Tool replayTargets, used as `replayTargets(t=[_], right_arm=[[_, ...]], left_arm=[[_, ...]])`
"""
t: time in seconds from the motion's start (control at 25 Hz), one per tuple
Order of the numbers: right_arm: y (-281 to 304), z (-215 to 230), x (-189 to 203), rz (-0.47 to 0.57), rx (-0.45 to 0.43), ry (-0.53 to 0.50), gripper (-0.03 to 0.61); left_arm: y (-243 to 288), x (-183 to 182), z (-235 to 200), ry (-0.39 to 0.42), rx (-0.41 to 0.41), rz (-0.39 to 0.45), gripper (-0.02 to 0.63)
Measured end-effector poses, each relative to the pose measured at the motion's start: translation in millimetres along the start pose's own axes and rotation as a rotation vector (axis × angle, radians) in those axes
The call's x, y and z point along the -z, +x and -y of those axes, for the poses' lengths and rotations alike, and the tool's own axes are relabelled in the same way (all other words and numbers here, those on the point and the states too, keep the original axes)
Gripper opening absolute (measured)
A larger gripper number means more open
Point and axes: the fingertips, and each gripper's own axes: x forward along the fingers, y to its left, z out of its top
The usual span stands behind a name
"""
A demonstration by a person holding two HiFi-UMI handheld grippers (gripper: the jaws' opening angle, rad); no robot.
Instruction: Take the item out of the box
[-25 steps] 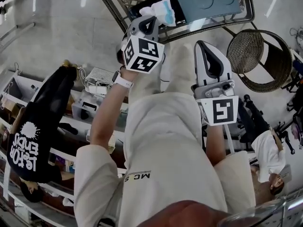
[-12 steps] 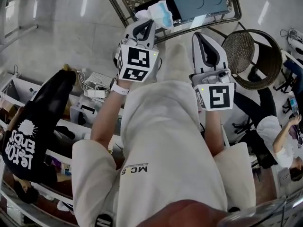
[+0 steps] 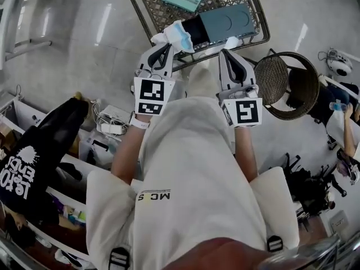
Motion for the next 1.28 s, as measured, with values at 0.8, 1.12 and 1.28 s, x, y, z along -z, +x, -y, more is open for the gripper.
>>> replayTargets(t=[0.8, 1.12, 1.28], right_arm=[[-22.2, -36.1, -33.8, 0.08, 0.0, -0.104, 0.015], [-29.1, -43.2, -32.0, 0.071, 0.01, -0.105, 0.015], [-32.4, -44.8, -34.7, 0.077, 0.012, -0.113, 0.015]], left_arm=[[-110.7, -33.6, -17.4, -0.089, -0.111, 0.255, 0.026], [-123.5, -31.9, -16.1, -0.087, -0.106, 0.281, 0.026], [-126.8, -30.5, -13.9, -0.086, -0.108, 0.286, 0.026]])
